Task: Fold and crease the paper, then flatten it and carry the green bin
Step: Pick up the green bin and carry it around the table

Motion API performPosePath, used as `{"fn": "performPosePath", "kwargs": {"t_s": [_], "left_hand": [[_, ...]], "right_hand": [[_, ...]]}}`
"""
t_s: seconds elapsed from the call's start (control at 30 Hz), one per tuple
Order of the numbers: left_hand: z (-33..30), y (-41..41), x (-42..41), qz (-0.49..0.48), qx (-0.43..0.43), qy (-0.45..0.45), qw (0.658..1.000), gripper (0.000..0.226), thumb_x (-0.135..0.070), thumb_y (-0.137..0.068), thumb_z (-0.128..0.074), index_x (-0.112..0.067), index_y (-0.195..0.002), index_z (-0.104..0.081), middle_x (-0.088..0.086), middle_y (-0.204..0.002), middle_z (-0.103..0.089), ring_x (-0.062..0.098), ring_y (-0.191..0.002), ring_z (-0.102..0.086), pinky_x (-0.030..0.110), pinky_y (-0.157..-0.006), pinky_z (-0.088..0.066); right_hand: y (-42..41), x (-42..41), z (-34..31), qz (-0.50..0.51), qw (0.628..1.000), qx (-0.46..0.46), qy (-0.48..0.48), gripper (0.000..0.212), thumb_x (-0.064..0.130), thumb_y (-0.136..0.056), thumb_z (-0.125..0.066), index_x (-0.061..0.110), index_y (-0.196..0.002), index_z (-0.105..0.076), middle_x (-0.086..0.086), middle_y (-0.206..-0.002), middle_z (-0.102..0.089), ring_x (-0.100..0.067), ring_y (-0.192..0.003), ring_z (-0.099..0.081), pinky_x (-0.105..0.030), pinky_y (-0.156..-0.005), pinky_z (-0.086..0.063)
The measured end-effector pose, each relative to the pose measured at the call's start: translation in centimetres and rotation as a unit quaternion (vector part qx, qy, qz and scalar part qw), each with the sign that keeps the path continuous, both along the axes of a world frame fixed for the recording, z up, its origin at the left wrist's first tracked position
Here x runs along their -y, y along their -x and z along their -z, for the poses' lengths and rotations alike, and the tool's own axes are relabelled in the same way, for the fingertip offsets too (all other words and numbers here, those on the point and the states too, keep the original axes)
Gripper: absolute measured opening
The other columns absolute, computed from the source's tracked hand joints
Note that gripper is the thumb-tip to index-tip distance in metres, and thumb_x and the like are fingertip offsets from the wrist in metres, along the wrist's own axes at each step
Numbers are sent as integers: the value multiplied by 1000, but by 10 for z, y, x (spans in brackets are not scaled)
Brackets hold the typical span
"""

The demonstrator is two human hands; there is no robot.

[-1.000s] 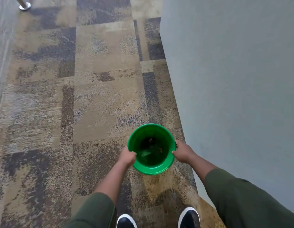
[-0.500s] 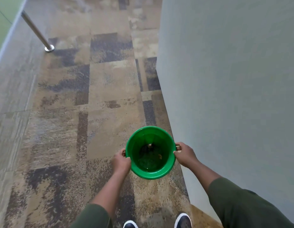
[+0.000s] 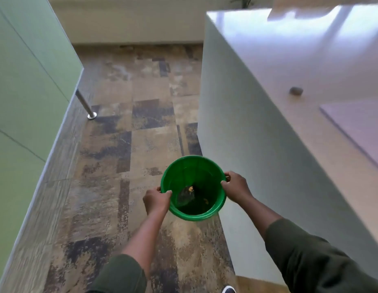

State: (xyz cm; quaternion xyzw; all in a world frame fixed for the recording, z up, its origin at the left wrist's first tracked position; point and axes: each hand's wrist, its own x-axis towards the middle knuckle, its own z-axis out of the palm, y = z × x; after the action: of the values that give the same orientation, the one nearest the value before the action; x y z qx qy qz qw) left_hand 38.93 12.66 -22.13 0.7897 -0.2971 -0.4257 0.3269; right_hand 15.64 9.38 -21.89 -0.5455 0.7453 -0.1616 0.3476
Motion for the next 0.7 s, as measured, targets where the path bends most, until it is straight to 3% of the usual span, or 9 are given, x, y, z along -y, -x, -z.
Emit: {"fn": "performPosePath", "kwargs": {"t_s": [0.13,0.23,0.4,0.53,0.6,0.7], "left_hand": [[-54,1,-9,44,59,24,997,18,-13,-88,-63,-8,-105,-65,11,-88,-68,19,-64,-55,25,-52,-44],[-86,4,-15,79,102,29,991,22,-13,-94,-49,-15,-116,-51,10,-86,-60,22,-59,-61,25,-36,-45],[-125,21,-30,76,81,30,993,23,-12,-97,-49,-18,-117,-39,19,-103,-55,37,-65,-66,36,-36,-51],[-145,35,-36,74,61,37,995,27,-4,-93,-51,-17,-113,-38,17,-104,-53,40,-70,-67,46,-41,-56],[-151,44,-35,73,64,43,994,31,0,-90,-48,-15,-115,-38,18,-104,-54,40,-73,-66,49,-47,-58],[-157,60,-32,82,75,51,992,36,2,-89,-46,-12,-121,-37,19,-105,-54,38,-73,-66,48,-49,-59]], "right_hand": [[-2,-11,-61,-9,999,-24,39,26,10,-85,-51,9,-106,-66,-13,-99,-68,-26,-84,-61,-30,-70,-48],[0,-18,-99,-23,996,-49,69,22,9,-83,-48,7,-97,-66,-17,-95,-69,-33,-85,-62,-33,-69,-46],[11,-32,-142,-34,992,-60,106,18,6,-84,-46,5,-92,-62,-20,-91,-66,-35,-83,-62,-30,-65,-42],[24,-41,-173,-56,986,-85,134,22,5,-87,-46,7,-99,-64,-17,-92,-67,-32,-81,-64,-32,-65,-48],[36,-46,-189,-84,975,-117,169,32,5,-87,-46,10,-114,-63,-16,-99,-66,-33,-88,-65,-38,-73,-55],[66,-50,-210,-108,946,-162,261,44,8,-89,-46,9,-131,-56,-16,-120,-63,-35,-103,-62,-44,-90,-53]]}}
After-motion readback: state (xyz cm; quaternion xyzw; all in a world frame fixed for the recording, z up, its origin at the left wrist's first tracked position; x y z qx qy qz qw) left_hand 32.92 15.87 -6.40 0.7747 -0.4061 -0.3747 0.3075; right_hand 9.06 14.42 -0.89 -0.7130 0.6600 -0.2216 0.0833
